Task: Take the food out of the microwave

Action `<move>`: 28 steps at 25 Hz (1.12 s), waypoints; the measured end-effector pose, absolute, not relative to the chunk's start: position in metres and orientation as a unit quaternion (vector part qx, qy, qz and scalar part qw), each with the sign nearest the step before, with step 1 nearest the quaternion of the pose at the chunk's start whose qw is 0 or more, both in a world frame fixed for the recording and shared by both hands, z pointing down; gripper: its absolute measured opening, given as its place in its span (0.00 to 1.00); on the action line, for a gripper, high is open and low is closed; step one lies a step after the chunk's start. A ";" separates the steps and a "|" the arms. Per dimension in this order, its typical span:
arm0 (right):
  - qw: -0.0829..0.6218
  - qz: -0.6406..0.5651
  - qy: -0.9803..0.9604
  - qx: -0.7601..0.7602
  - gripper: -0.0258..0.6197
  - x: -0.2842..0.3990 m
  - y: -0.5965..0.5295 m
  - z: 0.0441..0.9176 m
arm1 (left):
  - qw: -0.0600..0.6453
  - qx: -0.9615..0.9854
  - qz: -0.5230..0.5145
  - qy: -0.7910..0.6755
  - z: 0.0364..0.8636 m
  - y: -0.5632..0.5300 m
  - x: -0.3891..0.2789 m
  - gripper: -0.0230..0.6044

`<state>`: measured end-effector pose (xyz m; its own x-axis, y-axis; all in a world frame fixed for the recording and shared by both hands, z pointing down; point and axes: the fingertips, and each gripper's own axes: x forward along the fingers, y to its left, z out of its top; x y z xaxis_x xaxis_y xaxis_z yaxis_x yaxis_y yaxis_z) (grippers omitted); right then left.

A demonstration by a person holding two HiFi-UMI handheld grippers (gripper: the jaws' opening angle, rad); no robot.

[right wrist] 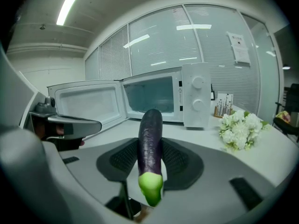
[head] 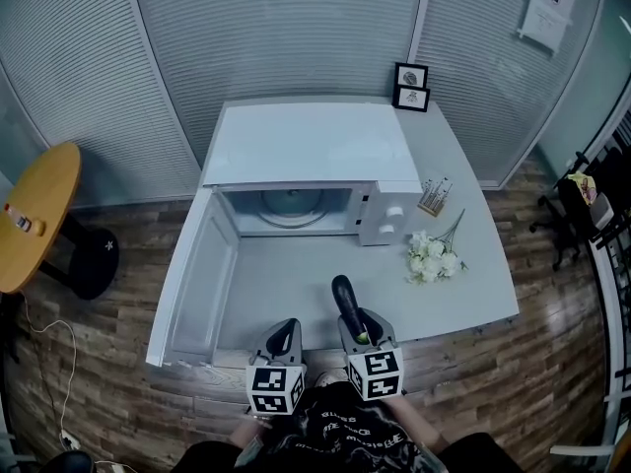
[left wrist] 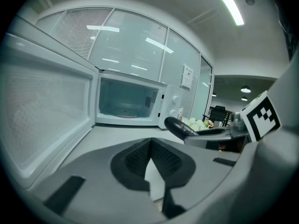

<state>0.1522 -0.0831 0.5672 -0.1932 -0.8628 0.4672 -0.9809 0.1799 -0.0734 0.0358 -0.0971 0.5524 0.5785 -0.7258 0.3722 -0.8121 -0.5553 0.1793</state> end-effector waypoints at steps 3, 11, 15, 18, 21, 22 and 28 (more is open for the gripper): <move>0.162 0.180 -0.752 0.613 0.28 0.151 -0.079 0.567 | 0.167 0.872 0.127 -0.443 0.552 -0.095 0.035 0.05; 0.159 0.181 -0.754 0.611 0.28 0.150 -0.073 0.567 | 0.163 0.872 0.127 -0.443 0.551 -0.092 0.036 0.05; 0.155 0.181 -0.756 0.610 0.28 0.147 -0.072 0.566 | 0.162 0.872 0.127 -0.444 0.550 -0.092 0.034 0.05; 0.153 0.183 -0.755 0.610 0.28 0.146 -0.073 0.566 | 0.164 0.871 0.126 -0.445 0.551 -0.093 0.032 0.05; 0.149 0.183 -0.756 0.611 0.28 0.145 -0.072 0.565 | 0.166 0.871 0.124 -0.446 0.551 -0.092 0.030 0.05; 0.147 0.184 -0.756 0.611 0.28 0.145 -0.072 0.565 | 0.166 0.871 0.123 -0.446 0.552 -0.092 0.030 0.05; 0.137 0.190 -0.753 0.615 0.28 0.146 -0.071 0.564 | 0.162 0.873 0.119 -0.445 0.551 -0.090 0.028 0.05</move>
<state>0.1455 -0.0708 0.5639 -0.2067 -0.8739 0.4399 -0.9780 0.1723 -0.1173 0.0283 -0.0898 0.5508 0.5760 -0.7378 0.3519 -0.8149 -0.5521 0.1764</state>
